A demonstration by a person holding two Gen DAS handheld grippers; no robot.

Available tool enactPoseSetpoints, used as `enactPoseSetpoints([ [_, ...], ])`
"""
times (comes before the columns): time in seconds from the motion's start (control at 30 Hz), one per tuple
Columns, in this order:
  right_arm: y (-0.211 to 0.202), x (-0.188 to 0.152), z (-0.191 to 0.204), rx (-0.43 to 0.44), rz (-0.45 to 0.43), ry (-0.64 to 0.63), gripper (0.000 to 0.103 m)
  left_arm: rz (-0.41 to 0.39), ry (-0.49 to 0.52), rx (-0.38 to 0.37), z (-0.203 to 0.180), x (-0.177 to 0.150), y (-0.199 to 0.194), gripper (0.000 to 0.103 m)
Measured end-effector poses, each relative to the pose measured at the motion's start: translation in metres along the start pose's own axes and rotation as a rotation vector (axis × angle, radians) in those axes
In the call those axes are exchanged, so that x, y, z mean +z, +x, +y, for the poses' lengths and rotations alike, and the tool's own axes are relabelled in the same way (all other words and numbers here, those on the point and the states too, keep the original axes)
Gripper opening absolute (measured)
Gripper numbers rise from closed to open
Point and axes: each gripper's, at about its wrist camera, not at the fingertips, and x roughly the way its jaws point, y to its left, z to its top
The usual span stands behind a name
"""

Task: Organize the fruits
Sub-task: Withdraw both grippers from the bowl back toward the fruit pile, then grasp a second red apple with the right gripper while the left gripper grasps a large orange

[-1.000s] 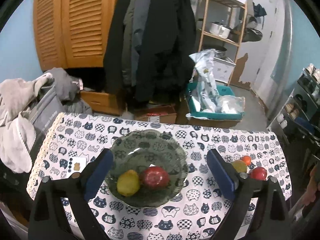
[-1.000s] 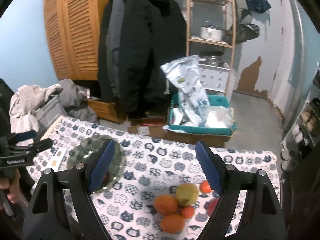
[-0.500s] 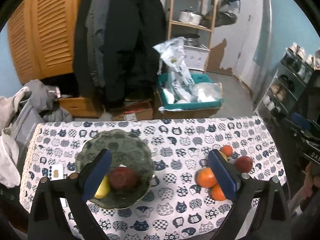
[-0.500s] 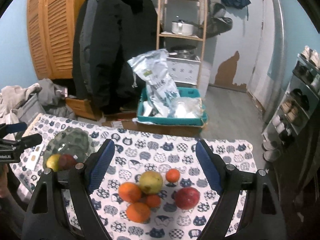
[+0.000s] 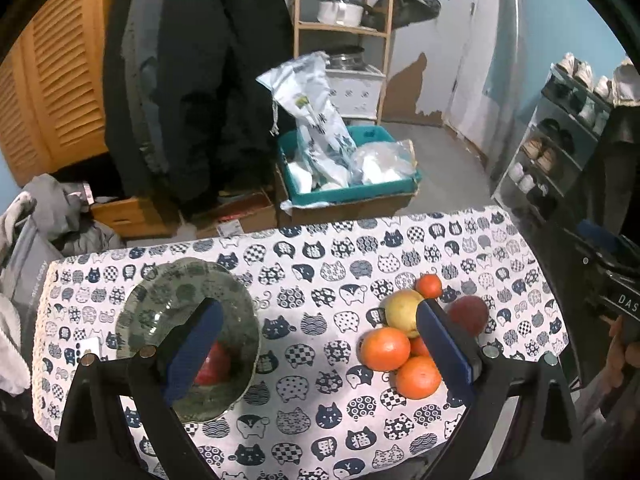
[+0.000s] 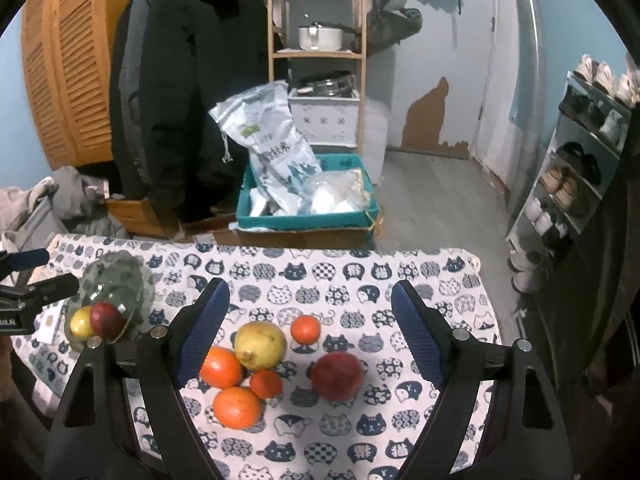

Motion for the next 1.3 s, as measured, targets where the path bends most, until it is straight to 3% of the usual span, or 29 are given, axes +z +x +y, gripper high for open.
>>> enactPoseSetpoints([
  [0.3,0.026,-0.015,-0.015,-0.025,0.073,0.006,0.083,0.089,0.036,-0.010,-0.022,-0.008,0.042,0.098],
  [1.0,0.110,-0.076,-0.044,-0.030,0.346,0.077,0.083,0.353,0.031,-0.060,-0.055,-0.047,0.158,0.098],
  [1.3,0.120,-0.084,-0.044,-0.033,0.378,0.076,0.083,0.425,0.024,-0.096,-0.063,-0.062,0.186,0.098],
])
